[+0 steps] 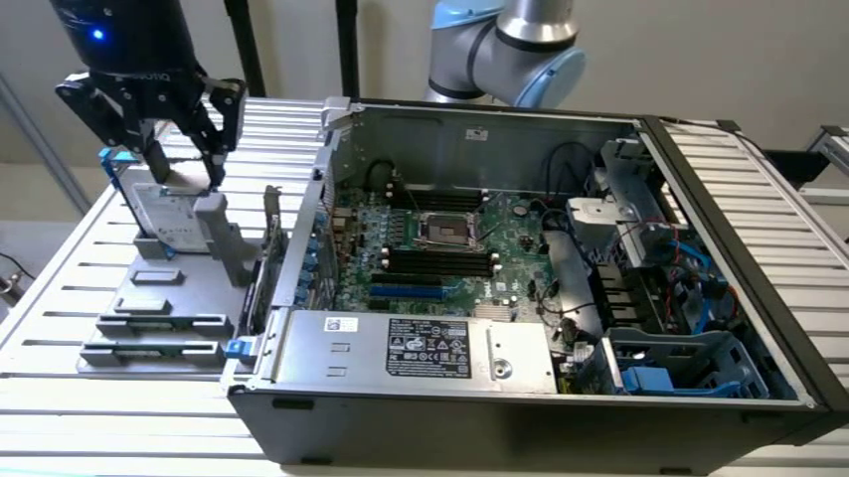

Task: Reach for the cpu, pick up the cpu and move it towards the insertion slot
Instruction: 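Pick up the cpu and move it towards the insertion slot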

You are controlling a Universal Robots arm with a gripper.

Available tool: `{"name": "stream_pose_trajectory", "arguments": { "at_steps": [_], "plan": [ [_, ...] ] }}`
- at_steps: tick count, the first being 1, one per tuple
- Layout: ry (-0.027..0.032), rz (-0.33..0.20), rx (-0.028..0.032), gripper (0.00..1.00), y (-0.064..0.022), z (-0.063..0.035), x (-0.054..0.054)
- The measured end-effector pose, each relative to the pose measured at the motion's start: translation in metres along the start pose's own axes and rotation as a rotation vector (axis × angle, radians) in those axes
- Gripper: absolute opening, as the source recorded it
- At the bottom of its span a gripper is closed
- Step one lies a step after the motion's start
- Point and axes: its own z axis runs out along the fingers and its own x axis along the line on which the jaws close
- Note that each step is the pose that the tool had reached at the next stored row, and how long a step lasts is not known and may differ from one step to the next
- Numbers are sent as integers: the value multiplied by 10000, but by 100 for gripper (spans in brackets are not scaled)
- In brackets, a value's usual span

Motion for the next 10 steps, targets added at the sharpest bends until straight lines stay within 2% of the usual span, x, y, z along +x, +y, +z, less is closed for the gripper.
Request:
{"name": "stream_pose_trajectory", "arguments": {
  "at_steps": [10],
  "plan": [
    [1,-3,-150,54,-8,-118,-451]
  ]
}}
